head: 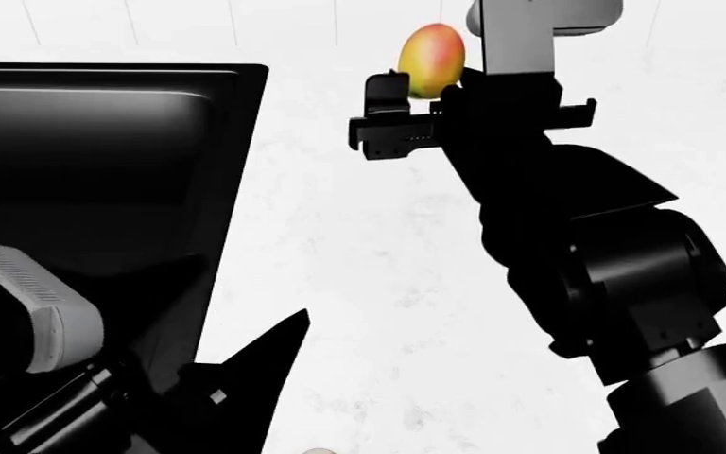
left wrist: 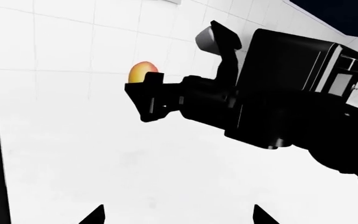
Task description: There is a mixed pile of frozen fruits and vegetables on the counter. Locate all the frozen vegetables and place the items in a bowl on the counter. Take all the frozen fruits and defrost them in a running sink.
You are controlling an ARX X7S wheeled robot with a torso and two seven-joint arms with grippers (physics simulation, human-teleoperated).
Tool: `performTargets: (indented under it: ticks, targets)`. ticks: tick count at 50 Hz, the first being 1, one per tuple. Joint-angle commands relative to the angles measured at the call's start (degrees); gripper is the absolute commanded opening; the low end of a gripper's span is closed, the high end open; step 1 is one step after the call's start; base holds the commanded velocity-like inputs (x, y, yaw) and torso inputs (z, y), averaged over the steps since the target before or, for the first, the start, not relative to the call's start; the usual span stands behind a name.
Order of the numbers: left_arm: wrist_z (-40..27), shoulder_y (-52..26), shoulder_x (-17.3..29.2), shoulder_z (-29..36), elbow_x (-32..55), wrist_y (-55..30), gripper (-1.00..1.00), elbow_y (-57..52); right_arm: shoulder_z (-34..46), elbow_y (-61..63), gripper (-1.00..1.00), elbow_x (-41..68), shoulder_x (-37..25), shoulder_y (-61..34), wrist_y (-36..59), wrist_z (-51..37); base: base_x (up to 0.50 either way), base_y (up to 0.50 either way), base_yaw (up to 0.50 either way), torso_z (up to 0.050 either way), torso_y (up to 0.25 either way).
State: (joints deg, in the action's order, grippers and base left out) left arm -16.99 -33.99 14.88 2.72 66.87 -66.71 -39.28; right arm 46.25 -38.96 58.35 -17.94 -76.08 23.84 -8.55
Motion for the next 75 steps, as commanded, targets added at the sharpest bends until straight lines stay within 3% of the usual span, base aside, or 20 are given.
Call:
performTargets:
  ticks: [1, 9, 10, 13, 22, 27, 37, 41, 45, 50, 59, 69, 75]
  targets:
    - [0.00, 0.07, -0.56, 0.44, 2.78, -0.12, 1.00, 0.64, -0.14, 2.24, -1.00, -0.73, -0.53, 0.58, 0.77, 0.23, 0.00, 0.00, 0.00, 0.000, 0.000]
    - [-0.87, 0.16, -0.70, 1.14, 4.53, -0.79, 1.00, 0.99, 0.10, 1.84, -1.00, -0.83, -0.37, 0.81, 0.90, 0.41, 0.00, 0.00, 0.00, 0.000, 0.000]
    - [-3.78, -0.56, -1.44, -0.31, 9.63, -1.77, 1.00, 1.83, 0.21, 1.60, -1.00, -0.87, -0.29, 0.69, 1.04, 0.55, 0.00, 0.00, 0.00, 0.000, 0.000]
    - [-6.52, -1.51, -1.54, -1.15, 14.40, -2.62, 1.00, 2.14, 0.13, 1.39, -1.00, -0.82, -0.26, 0.17, 1.28, 0.52, 0.00, 0.00, 0.00, 0.000, 0.000]
    - [-10.61, -2.72, -1.86, -1.82, 22.75, -2.20, 1.00, 3.75, 0.50, 0.43, -1.00, -1.00, 0.16, 0.38, 1.35, 1.09, 0.00, 0.00, 0.00, 0.000, 0.000]
    - [-8.63, -2.41, -1.32, -0.50, 21.49, -2.81, 1.00, 3.22, 0.73, -0.14, -1.00, -1.17, 0.49, 0.55, 1.18, 1.56, 0.00, 0.00, 0.00, 0.000, 0.000]
    - [-1.45, -9.76, 2.57, 7.58, 9.25, -6.17, 1.00, 3.06, 0.98, -1.28, -1.00, -1.82, 1.42, 1.07, -0.15, 2.01, 0.00, 0.00, 0.00, 0.000, 0.000]
    - [-4.20, -12.18, 1.95, 7.50, 12.90, -7.85, 1.00, 5.14, 0.81, -1.13, -1.00, -1.71, 1.30, 0.99, -0.20, 1.93, 0.00, 0.00, 0.00, 0.000, 0.000]
    - [-10.69, -14.90, 1.61, 7.08, 22.57, -9.49, 1.00, 6.75, 0.90, -1.84, -1.00, -1.92, 1.50, 1.33, -0.67, 2.20, 0.00, 0.00, 0.00, 0.000, 0.000]
    - [-19.72, -17.54, 3.65, 8.92, 35.61, -9.05, 1.00, 7.51, 0.93, -2.78, -1.00, -2.13, 1.69, 1.25, -1.02, 2.58, 0.00, 0.00, 0.00, 0.000, 0.000]
    - [-29.18, -21.00, 7.93, 12.99, 49.09, -5.59, 1.00, 7.64, 1.02, -3.97, -1.00, -2.36, 1.88, 1.17, -1.25, 2.95, 0.00, 0.00, 0.00, 0.000, 0.002]
    - [-29.61, -23.55, 11.51, 15.89, 50.07, -8.21, 1.00, 9.89, 1.09, -4.45, -1.00, -2.49, 1.96, 1.37, -1.45, 3.14, 0.00, 0.00, 0.00, 0.000, 0.000]
    - [-26.43, -22.01, 9.82, 17.28, 44.42, -10.65, 1.00, 12.56, 1.10, -3.79, -1.00, -2.34, 1.63, 1.94, -1.31, 2.99, 0.00, 0.00, 0.00, 0.000, 0.000]
